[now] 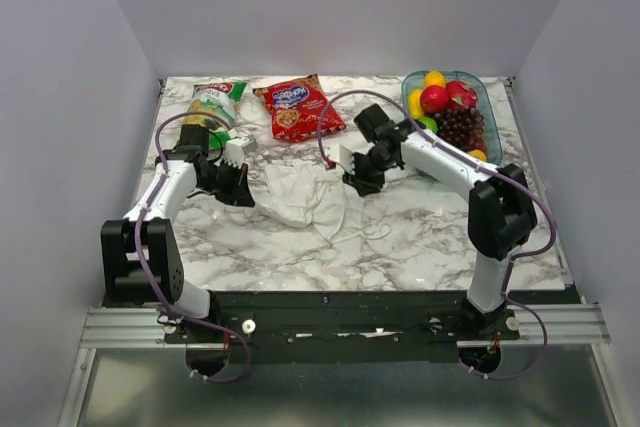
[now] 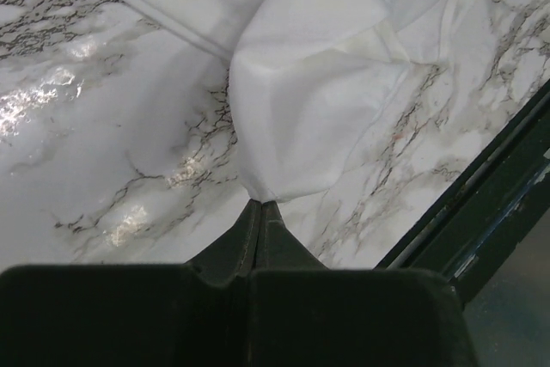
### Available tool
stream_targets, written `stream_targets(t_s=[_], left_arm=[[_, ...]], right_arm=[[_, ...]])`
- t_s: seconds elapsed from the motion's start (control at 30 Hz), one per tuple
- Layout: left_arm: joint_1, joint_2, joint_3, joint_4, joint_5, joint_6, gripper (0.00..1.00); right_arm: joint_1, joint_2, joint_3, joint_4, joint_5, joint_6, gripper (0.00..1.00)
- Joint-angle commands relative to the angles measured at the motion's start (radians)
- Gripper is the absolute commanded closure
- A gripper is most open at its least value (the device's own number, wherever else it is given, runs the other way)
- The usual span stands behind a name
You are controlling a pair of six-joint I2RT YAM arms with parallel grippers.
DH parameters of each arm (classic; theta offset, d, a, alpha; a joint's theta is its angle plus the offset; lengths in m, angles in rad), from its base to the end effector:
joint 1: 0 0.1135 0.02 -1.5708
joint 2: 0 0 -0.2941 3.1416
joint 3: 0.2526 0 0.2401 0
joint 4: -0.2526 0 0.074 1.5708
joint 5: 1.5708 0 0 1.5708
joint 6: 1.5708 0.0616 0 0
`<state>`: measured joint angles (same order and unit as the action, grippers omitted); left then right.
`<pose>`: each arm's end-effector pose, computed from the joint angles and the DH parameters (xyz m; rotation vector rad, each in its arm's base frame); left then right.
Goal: Remove the brooch from the garment
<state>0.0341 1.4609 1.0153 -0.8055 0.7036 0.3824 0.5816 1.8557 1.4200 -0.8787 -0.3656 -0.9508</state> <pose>0.2626 -0.0309 0.2449 0.5946 2.5028 -0.8367 0.2988 0.2228 0.2248 -1.9836 1.9653 0.4412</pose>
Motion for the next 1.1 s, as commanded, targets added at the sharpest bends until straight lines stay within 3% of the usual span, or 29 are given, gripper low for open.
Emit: stream_targets(t_s=[0.0, 0.43, 0.87, 0.93, 0.97, 1.07], left_arm=[[-0.031, 0.032, 0.042, 0.038, 0.074, -0.083, 1.00], [-0.100, -0.031, -0.034, 0.075, 0.023, -0.108, 1.00], [-0.100, 0.016, 0.014, 0.063, 0.011, -0.103, 1.00], [-0.100, 0.021, 0.017, 0.065, 0.008, -0.105, 1.00], [-0.100, 0.024, 0.019, 0.063, 0.007, -0.102, 1.00], [-0.100, 0.030, 0.026, 0.058, 0.004, -0.102, 1.00]], right_arm=[[0.007, 0.126, 0.180, -0.063, -0.131, 0.073, 0.64], [0.011, 0.114, 0.020, 0.000, -0.062, 0.256, 0.59], [0.014, 0.209, 0.046, -0.014, 0.010, 0.305, 0.62], [0.017, 0.203, 0.031, -0.014, 0.005, 0.310, 0.68], [0.018, 0.204, 0.031, -0.017, 0.005, 0.313, 0.78], [0.018, 0.185, 0.037, -0.026, 0.027, 0.314, 0.92]])
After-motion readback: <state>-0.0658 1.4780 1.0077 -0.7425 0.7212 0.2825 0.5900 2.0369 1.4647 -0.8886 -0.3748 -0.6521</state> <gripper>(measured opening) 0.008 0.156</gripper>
